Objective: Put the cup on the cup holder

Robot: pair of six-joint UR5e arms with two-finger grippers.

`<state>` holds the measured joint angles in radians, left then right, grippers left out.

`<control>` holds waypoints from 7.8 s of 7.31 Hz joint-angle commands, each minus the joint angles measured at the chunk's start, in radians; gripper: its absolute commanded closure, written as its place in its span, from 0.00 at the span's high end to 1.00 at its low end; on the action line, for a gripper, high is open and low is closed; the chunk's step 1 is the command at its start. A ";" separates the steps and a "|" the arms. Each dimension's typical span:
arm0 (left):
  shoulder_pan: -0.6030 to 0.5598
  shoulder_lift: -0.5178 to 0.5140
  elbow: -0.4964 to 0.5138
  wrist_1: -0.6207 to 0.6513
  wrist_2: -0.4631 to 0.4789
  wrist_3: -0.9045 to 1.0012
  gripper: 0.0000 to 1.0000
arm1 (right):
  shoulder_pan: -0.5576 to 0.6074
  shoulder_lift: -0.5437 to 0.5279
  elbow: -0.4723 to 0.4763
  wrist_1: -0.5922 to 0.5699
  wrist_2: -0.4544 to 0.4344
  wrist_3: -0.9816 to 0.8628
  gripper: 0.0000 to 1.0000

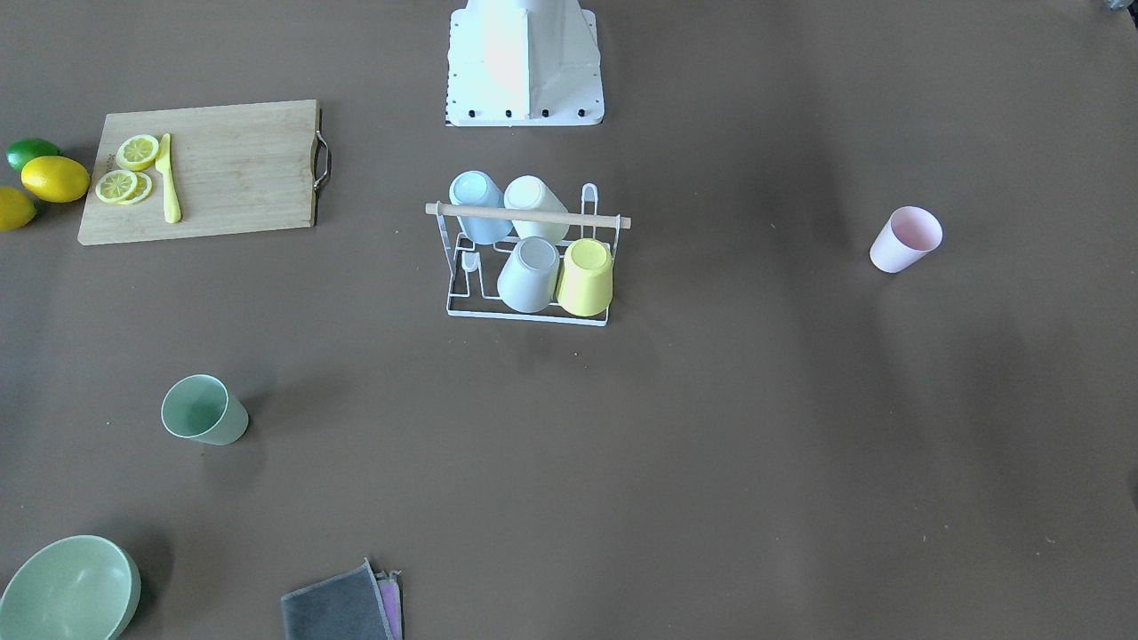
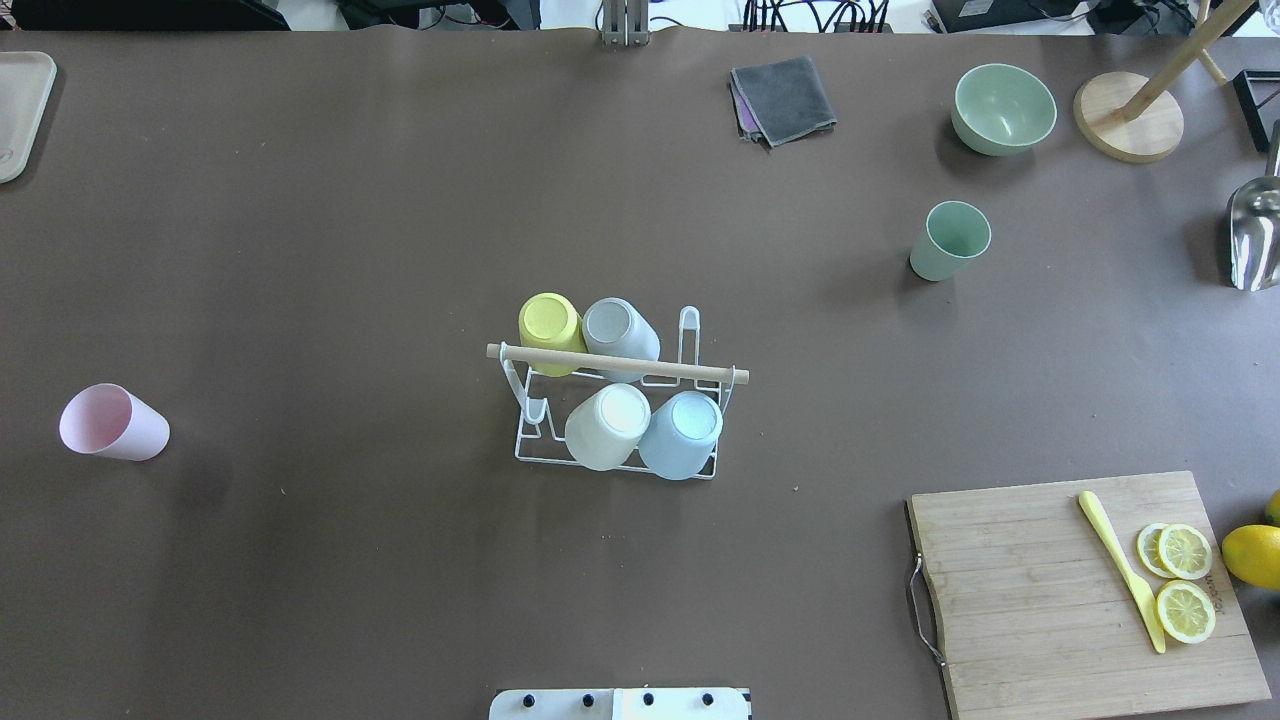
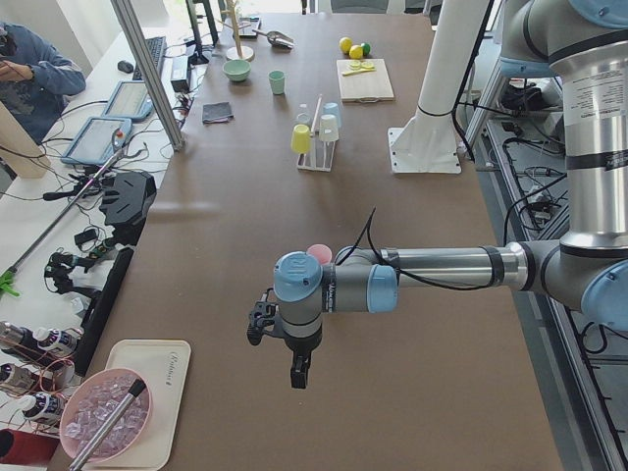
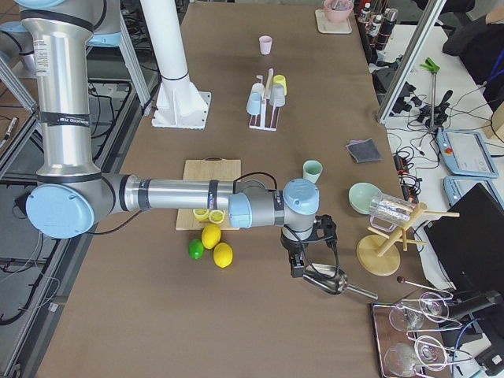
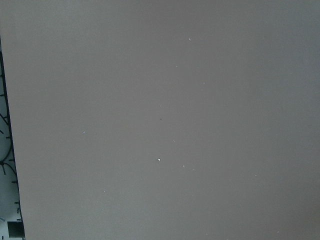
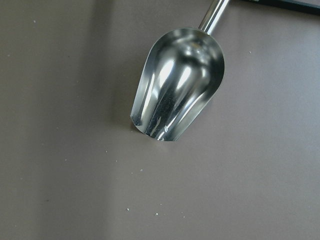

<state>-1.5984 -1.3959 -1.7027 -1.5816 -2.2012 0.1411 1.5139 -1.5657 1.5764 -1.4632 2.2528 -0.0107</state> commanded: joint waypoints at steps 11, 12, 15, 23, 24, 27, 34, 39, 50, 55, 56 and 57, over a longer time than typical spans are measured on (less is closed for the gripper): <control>0.000 -0.006 0.003 -0.002 0.000 -0.002 0.99 | 0.000 -0.008 0.002 0.001 0.002 0.000 1.00; 0.000 -0.006 0.003 -0.002 0.000 -0.002 0.99 | 0.000 -0.008 0.002 0.000 0.002 0.000 1.00; 0.000 -0.006 0.011 0.000 0.000 0.000 0.99 | 0.000 -0.008 -0.003 0.001 0.001 0.001 1.00; -0.005 -0.002 0.005 0.005 -0.012 -0.003 0.99 | 0.000 -0.008 0.002 0.001 0.002 0.000 1.00; -0.006 -0.002 0.003 0.005 -0.015 -0.005 0.99 | 0.000 -0.008 0.002 0.001 0.001 0.000 1.00; -0.009 -0.005 0.005 0.000 -0.141 -0.215 0.99 | -0.001 0.013 0.004 0.001 0.002 0.003 1.00; 0.001 -0.049 0.087 -0.269 -0.158 -0.233 0.99 | -0.156 0.154 0.083 0.062 -0.001 0.280 1.00; 0.132 -0.244 0.166 -0.301 -0.117 -0.299 0.99 | -0.389 0.291 0.155 0.057 -0.006 0.506 1.00; 0.615 -0.624 0.175 0.532 0.138 -0.290 0.99 | -0.477 0.975 -0.701 -0.399 -0.013 -0.079 1.00; 0.692 -0.627 0.150 0.709 0.019 -0.119 0.99 | -0.534 1.133 -1.065 -0.393 -0.093 -0.239 1.00; 0.695 -0.629 0.155 0.744 0.023 -0.060 0.99 | -0.549 1.151 -1.110 -0.388 -0.098 -0.239 1.00; 0.702 -0.630 0.153 0.832 0.031 -0.031 0.99 | -0.554 1.162 -1.145 -0.388 -0.105 -0.242 1.00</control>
<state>-0.9035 -2.0248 -1.5499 -0.8331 -2.1720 0.0493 0.9720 -0.4245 0.4866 -1.8535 2.1573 -0.2490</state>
